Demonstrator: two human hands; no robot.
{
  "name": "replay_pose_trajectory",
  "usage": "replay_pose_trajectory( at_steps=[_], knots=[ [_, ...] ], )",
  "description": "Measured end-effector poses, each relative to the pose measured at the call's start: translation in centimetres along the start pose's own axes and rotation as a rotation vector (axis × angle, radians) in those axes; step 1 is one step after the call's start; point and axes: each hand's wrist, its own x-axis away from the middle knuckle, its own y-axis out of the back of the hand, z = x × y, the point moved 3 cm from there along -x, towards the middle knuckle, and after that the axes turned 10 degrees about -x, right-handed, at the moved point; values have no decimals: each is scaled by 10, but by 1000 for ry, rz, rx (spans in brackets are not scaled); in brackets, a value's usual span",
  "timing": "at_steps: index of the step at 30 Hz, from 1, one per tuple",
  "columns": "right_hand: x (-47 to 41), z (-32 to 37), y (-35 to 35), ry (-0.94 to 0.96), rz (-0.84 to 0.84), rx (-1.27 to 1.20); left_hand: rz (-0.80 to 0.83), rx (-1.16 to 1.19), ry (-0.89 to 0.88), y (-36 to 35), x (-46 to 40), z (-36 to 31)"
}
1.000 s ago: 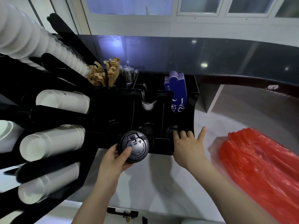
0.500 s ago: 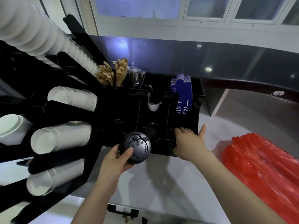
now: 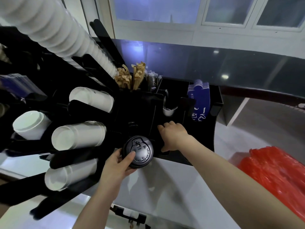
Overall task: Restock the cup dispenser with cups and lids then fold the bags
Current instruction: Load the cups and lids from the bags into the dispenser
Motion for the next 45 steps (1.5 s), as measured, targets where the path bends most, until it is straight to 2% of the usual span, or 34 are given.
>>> replay_pose_trajectory(
  at_steps=[6, 12, 18, 20, 29, 36, 41, 45],
  knots=[
    [4, -1, 8, -11, 8, -120, -12, -10, 8, 3, 2, 0],
    [28, -4, 35, 43, -163, -247, 8, -4, 8, -5, 1, -1],
    [67, -4, 43, 48, -345, -752, -28, -25, -81, -15, -1, -9],
    [76, 7, 36, 99, -340, -845, -36, -30, -114, -19, 0, -12],
    [82, 41, 3, 217, -248, -900, -6, -188, -184, -24, 10, -13],
    [85, 48, 1, 290, -207, -962, -87, -328, -208, -19, 14, -13],
    [87, 54, 0, 258, -288, -959, -138, -420, -244, -18, 16, -17],
    [84, 47, -1, 278, -198, -892, -231, -445, -244, -6, 13, -20]
  ],
)
